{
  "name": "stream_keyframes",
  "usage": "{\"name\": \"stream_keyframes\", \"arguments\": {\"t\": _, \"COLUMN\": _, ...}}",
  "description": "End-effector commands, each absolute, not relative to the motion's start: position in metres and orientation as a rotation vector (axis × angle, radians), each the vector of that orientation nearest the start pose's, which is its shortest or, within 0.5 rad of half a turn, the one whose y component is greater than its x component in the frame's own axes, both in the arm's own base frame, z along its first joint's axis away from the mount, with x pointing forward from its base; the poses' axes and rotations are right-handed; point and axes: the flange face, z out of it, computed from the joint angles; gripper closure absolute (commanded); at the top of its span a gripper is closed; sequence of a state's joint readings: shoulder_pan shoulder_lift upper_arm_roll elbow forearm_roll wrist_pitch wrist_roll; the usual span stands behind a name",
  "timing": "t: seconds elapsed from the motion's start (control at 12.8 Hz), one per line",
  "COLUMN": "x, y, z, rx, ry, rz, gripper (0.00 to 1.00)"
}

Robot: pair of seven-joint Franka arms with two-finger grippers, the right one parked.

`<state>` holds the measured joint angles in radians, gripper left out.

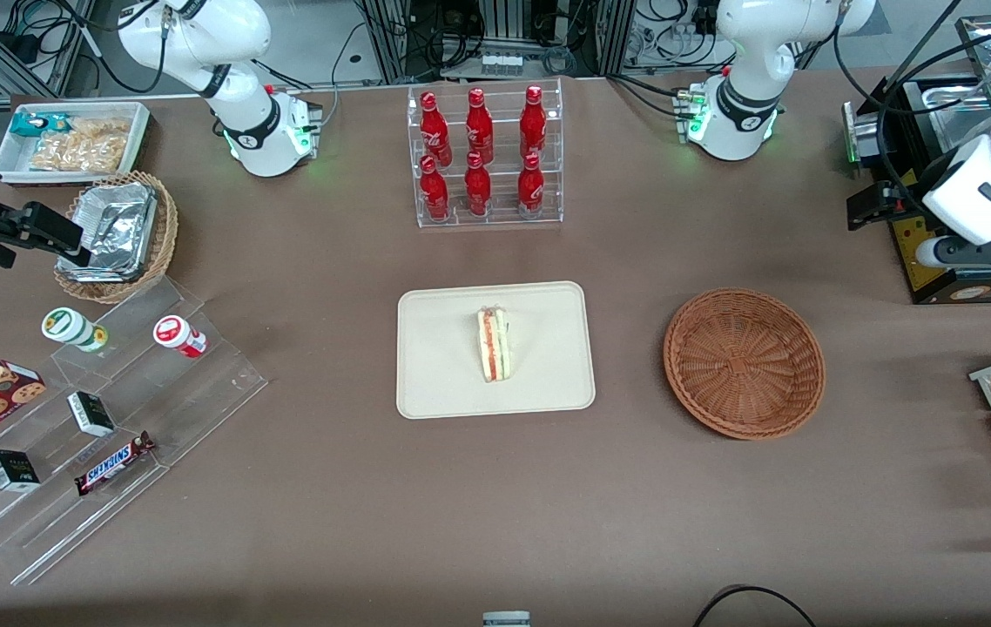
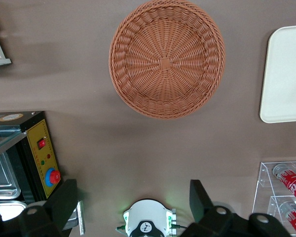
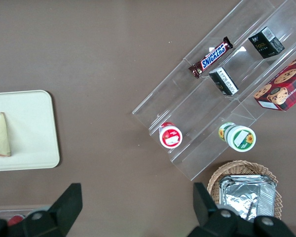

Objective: Place sandwich from basket to tray

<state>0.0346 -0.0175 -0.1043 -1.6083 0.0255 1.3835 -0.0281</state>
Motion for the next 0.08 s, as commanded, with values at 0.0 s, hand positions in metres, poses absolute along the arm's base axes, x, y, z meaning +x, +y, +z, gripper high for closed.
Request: {"name": "stream_keyframes", "arguments": {"t": 0.0, "x": 0.521, "y": -0.028, "z": 0.6081, "rx": -3.081, "ry": 0.062, "rz": 0.251, "gripper": 0.0}}
